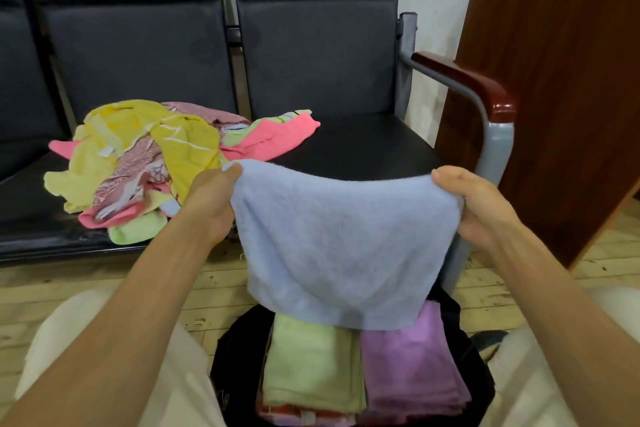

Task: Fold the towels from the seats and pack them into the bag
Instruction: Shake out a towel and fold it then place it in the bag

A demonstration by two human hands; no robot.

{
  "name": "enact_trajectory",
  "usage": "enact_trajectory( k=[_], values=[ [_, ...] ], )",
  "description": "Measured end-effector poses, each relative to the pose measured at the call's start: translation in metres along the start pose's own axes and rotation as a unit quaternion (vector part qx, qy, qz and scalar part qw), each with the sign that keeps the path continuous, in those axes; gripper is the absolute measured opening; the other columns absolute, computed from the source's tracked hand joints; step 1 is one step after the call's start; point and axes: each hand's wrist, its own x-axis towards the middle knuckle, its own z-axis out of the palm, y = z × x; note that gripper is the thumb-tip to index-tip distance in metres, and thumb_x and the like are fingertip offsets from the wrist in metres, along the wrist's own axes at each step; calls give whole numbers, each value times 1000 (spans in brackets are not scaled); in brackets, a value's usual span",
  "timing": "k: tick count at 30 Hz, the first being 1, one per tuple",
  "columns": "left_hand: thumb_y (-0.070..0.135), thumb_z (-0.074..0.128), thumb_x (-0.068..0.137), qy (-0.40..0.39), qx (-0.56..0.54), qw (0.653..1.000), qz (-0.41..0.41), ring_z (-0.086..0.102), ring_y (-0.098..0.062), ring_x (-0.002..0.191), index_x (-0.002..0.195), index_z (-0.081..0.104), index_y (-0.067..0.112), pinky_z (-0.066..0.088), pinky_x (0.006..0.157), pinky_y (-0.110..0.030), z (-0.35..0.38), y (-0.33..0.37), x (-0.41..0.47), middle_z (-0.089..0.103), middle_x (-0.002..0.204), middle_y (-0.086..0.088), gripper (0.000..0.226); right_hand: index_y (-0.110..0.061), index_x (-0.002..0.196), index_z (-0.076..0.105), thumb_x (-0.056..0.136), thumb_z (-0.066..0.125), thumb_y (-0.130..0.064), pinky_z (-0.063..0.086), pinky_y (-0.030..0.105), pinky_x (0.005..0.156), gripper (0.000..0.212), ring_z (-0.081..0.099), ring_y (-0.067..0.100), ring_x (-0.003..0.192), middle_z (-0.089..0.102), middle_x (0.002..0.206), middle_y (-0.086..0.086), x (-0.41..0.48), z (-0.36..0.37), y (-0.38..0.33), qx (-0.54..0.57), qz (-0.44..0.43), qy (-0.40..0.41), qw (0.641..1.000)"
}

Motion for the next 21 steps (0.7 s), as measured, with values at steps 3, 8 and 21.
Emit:
enact_trajectory(
  k=[3,8,21],
  values=[
    [16,50,98,-8,-32,999,-3,62,-27,108,125,56,-1,50,91,-37,0,0,3,64,119,-13,32,-17,97,66,86,63,3,55,32,77,23,62,22,103,60,109,2,-2,0,-3,23,-87,-70,994],
    [18,52,98,2,-46,999,-2,62,-24,107,130,52,0,51,92,-38,0,0,7,63,120,-11,37,-16,111,71,96,56,-7,44,30,98,23,58,17,112,67,116,1,4,-2,10,-428,-254,12,867],
    [19,51,99,18,37,995,93,59,-23,108,114,61,3,49,89,-34,1,10,-9,63,117,-7,24,-32,101,69,91,64,-16,53,36,91,19,58,20,113,62,124,-2,3,4,-20,-16,-48,45,998]
  ],
)
